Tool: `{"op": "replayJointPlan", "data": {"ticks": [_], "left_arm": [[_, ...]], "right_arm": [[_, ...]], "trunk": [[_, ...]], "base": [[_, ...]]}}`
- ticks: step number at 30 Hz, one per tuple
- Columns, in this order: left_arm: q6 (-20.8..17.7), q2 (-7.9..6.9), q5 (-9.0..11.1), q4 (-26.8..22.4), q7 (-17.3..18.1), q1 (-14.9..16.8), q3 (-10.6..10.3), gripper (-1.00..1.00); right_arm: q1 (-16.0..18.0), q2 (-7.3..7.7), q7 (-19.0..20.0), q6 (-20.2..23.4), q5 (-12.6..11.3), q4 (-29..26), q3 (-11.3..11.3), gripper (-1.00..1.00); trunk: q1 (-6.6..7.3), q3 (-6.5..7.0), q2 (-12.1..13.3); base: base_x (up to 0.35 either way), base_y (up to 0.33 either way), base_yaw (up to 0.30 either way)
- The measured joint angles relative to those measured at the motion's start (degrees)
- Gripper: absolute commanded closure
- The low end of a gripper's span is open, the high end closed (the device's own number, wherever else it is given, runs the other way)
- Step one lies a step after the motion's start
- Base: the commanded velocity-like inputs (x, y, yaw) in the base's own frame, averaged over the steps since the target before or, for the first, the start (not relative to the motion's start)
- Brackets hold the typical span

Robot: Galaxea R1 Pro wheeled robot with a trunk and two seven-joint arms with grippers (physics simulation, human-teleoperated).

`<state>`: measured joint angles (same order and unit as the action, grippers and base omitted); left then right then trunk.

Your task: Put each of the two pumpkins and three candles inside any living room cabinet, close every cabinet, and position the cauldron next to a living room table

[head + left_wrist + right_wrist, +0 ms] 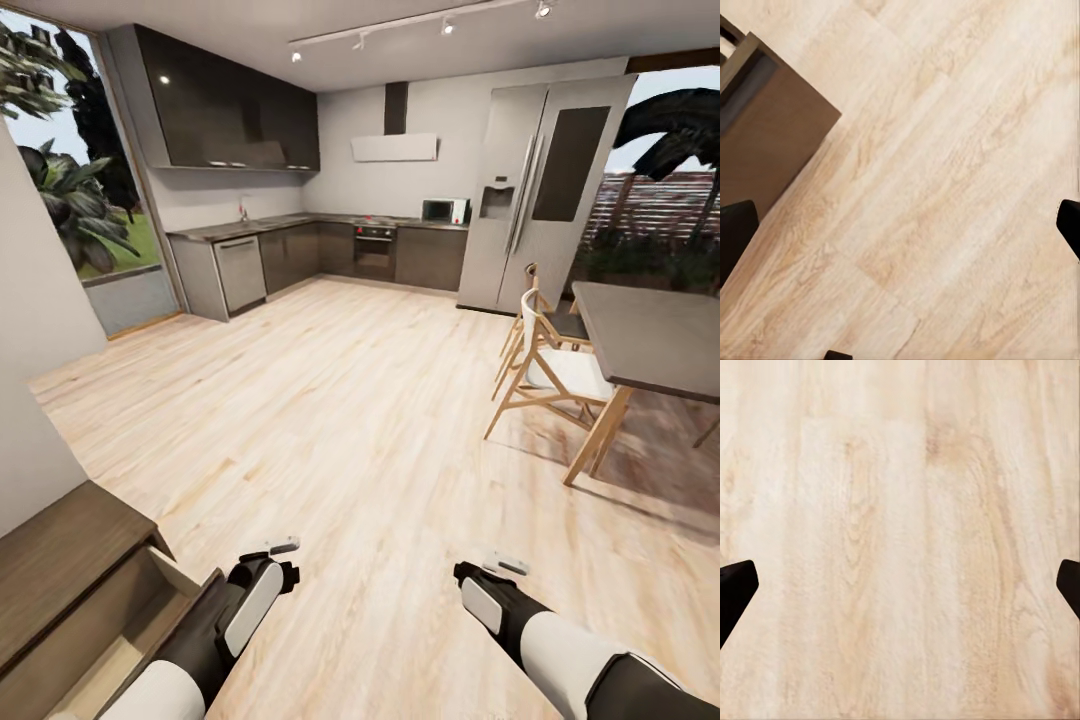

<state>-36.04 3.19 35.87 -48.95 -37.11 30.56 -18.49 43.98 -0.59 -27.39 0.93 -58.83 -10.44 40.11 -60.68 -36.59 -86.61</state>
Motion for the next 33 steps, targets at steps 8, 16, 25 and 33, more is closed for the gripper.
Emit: {"op": "replayJointPlan", "data": {"ticks": [8, 16, 25, 33], "left_arm": [[-0.03, 0.01, 0.0, 0.0, -0.07, 0.0, -0.15, -1.0], [-0.03, -0.17, 0.0, 0.0, -0.09, 0.0, -0.16, -1.0], [-0.03, -0.08, -0.05, 0.01, -0.09, 0.0, -0.08, -1.0], [-0.04, -0.08, -0.08, 0.0, -0.15, 0.0, -0.32, -1.0]], "right_arm": [[0.0, -0.03, 0.1, -0.29, -2.46, 1.75, -0.57, -1.0], [0.0, -0.03, 0.1, -0.38, -2.54, 1.79, -0.52, -1.0], [0.0, 0.02, 0.08, -0.73, -2.51, 2.18, -0.6, -1.0], [0.01, -0.02, 0.08, -0.78, -2.5, 2.22, -0.6, -1.0]], "trunk": [[0.0, 0.49, 0.0], [0.0, 0.93, 0.0], [0.0, 0.73, 0.0], [0.0, 0.28, 0.0]], "base": [[0.0, 0.0, -0.232], [0.0, 0.0, -0.236], [0.0, 0.0, -0.266], [0.0, 0.0, -0.232]]}}
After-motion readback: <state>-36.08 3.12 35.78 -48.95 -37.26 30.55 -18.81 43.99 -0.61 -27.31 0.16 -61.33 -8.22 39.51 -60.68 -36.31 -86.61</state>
